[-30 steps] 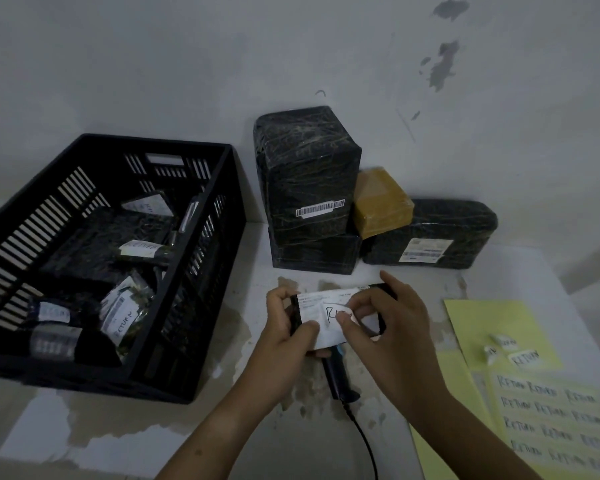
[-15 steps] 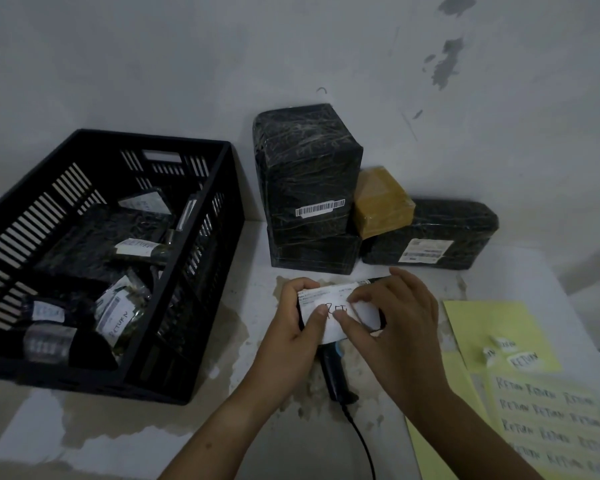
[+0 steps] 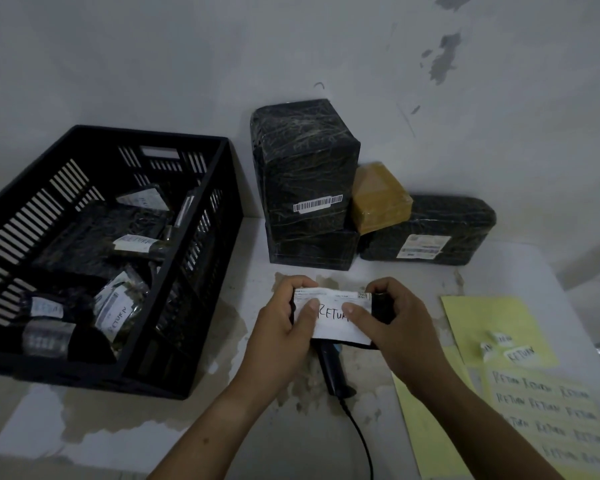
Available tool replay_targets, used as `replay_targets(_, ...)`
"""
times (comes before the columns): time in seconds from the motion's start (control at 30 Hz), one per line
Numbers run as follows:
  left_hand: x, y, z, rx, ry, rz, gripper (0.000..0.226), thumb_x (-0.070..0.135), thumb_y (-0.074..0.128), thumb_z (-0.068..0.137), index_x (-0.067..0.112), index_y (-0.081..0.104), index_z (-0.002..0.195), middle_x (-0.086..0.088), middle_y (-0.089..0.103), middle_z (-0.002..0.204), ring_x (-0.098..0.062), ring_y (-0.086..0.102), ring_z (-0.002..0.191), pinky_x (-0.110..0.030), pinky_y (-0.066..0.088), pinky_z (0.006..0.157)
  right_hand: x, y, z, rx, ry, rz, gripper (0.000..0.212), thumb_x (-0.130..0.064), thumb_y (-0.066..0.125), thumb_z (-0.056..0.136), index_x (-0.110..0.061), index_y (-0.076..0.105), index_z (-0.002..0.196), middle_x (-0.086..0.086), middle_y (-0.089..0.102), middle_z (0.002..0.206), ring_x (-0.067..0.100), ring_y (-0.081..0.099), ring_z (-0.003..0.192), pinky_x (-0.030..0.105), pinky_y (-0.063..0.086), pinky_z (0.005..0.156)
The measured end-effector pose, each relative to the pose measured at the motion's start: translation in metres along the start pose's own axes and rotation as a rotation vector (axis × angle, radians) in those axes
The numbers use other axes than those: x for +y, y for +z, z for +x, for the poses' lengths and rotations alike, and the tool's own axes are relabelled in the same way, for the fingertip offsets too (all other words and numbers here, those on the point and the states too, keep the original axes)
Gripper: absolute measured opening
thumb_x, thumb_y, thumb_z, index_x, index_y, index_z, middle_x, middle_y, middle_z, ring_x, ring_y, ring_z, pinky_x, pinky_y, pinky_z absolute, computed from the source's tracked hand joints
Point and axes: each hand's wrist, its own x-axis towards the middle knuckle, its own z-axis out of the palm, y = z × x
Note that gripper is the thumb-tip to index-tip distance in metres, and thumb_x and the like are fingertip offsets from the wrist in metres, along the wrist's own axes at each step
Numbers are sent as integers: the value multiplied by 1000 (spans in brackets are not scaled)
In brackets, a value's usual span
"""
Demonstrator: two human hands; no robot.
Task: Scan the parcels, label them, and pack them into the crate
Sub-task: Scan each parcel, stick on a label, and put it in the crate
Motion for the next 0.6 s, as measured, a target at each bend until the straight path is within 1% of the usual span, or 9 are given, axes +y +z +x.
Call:
replay_targets(0.07, 1, 1, -2, 12, 22, 47, 16, 28, 51, 102, 38, 57, 114, 10, 69, 99, -14, 68, 88, -49, 58, 76, -1, -1, -1, -3, 0, 8, 17, -31, 74, 84, -29, 58, 89, -3, 66, 82, 13, 66, 73, 37, 59, 58)
replay_targets(0.1, 3, 1, -3, 21, 32, 67, 16, 31, 49, 102, 38, 57, 114, 10, 69, 98, -14, 68, 88, -50, 58, 76, -1, -2, -1, 1, 7, 27, 16, -29, 73, 85, -29, 58, 91, -3, 68, 84, 15, 68, 76, 39, 59, 58)
replay_targets(0.2, 10, 2, -4, 65, 49, 71, 12, 27, 54, 104, 31, 58, 115, 10, 70, 96, -12, 69, 87, -46, 59, 73, -5, -1, -4, 17, 30, 99, 25, -28, 77, 82, -32, 58, 98, -6, 68, 88, 11, 69, 80, 29, 59, 60)
replay_targets(0.27, 15, -1, -5, 95, 68, 70, 12, 24, 59, 102, 26, 60, 114, 11, 70, 96, -9, 69, 87, -38, 60, 72, -10, 2, -5, 24, 4, 58, 39, -35, 84, 73, -36, 57, 102, -11, 65, 91, 2, 64, 80, 18, 55, 62)
replay_targets(0.33, 18, -3, -5, 120, 88, 94, 12, 25, 56, 103, 25, 62, 114, 9, 71, 92, -9, 70, 82, -33, 58, 67, -12, 4, -4, 25, -25, 10, 46, -39, 86, 68, -37, 56, 103, -15, 63, 94, 0, 61, 80, 14, 50, 61)
replay_targets(0.4, 17, -5, -5, 172, 96, 128, 15, 26, 48, 106, 25, 61, 113, 9, 70, 87, -8, 68, 75, -28, 54, 59, -12, 4, -2, 29, -6, 32, 46, -38, 87, 69, -37, 56, 104, -13, 66, 95, 3, 63, 82, 16, 53, 63)
replay_targets(0.47, 16, -7, -4, 220, 118, 177, 19, 28, 43, 108, 27, 61, 112, 10, 68, 81, -6, 65, 69, -26, 50, 55, -12, 3, 0, 22, 19, 91, 45, -34, 87, 70, -36, 57, 103, -8, 70, 95, 8, 68, 84, 24, 59, 65)
replay_targets(0.53, 15, -7, -3, 232, 164, 247, 20, 30, 42, 108, 27, 62, 112, 11, 65, 73, -5, 61, 63, -24, 46, 51, -11, 1, -1, 11, 41, 138, 42, -28, 86, 72, -34, 58, 103, -5, 72, 95, 11, 70, 84, 29, 61, 65)
replay_targets(0.6, 17, -7, -3, 241, 195, 288, 19, 30, 45, 107, 26, 64, 111, 12, 62, 67, -4, 58, 58, -20, 41, 49, -11, 0, -5, -4, 88, 254, 39, -21, 84, 75, -30, 61, 106, -1, 74, 95, 12, 72, 84, 30, 61, 65)
